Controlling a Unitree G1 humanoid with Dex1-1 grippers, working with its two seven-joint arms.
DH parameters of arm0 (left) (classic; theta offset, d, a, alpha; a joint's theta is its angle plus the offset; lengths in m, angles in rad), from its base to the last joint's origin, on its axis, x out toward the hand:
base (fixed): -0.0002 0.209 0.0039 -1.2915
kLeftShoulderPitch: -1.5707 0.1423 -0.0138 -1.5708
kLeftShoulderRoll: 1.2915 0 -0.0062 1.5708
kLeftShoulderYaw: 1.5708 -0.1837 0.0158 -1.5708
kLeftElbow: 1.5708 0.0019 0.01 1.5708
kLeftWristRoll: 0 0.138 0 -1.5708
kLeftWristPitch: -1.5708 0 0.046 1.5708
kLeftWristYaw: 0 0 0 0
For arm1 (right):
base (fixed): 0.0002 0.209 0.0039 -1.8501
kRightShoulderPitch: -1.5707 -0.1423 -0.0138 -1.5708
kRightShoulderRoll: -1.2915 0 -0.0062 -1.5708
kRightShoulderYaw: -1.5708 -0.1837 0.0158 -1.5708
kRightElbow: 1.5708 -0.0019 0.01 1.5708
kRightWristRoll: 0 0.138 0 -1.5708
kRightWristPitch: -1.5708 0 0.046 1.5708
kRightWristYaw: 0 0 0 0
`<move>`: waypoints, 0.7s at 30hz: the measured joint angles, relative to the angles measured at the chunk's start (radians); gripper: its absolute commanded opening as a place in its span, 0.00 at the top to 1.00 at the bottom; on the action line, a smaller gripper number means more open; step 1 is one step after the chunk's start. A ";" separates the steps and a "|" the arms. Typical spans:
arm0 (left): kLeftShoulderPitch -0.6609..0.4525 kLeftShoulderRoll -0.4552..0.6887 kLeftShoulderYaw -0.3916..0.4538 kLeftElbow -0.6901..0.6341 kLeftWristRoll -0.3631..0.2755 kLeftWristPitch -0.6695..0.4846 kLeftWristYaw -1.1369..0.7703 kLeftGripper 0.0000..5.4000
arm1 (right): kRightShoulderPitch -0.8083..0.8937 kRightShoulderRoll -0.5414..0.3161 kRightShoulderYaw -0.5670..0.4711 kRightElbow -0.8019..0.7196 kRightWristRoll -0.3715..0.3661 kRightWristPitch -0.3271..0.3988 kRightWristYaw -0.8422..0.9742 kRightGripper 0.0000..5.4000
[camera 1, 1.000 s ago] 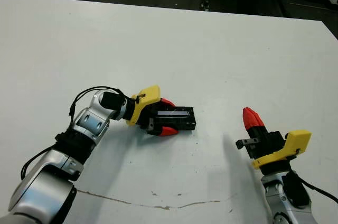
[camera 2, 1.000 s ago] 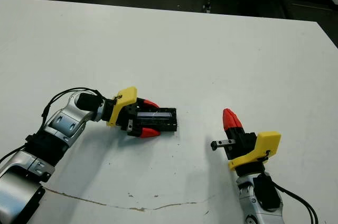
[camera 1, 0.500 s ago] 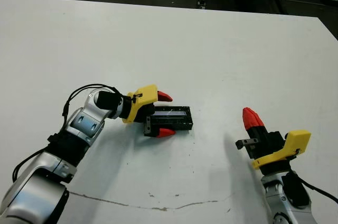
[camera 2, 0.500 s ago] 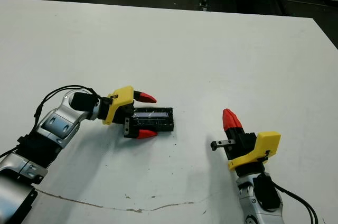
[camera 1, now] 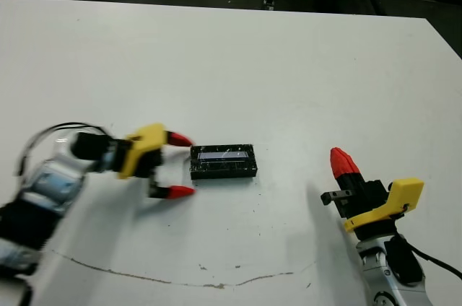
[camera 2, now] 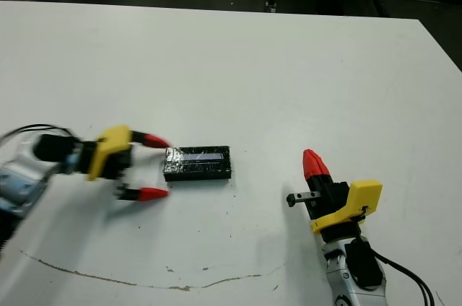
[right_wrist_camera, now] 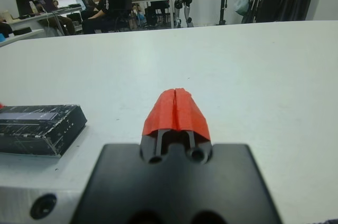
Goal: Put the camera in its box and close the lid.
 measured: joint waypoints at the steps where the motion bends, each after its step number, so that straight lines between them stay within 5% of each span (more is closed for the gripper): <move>1: 0.018 0.026 0.021 -0.002 -0.004 0.000 -0.004 0.00 | 0.001 0.000 0.002 -0.001 -0.001 0.000 0.000 1.00; 12: 0.157 0.097 0.262 -0.103 -0.043 0.127 0.207 0.00 | 0.001 0.001 0.004 0.001 -0.001 0.000 0.000 1.00; 21: 0.251 -0.210 0.416 -0.475 -0.144 0.252 0.691 0.10 | -0.001 0.000 0.004 0.004 -0.001 0.000 0.002 1.00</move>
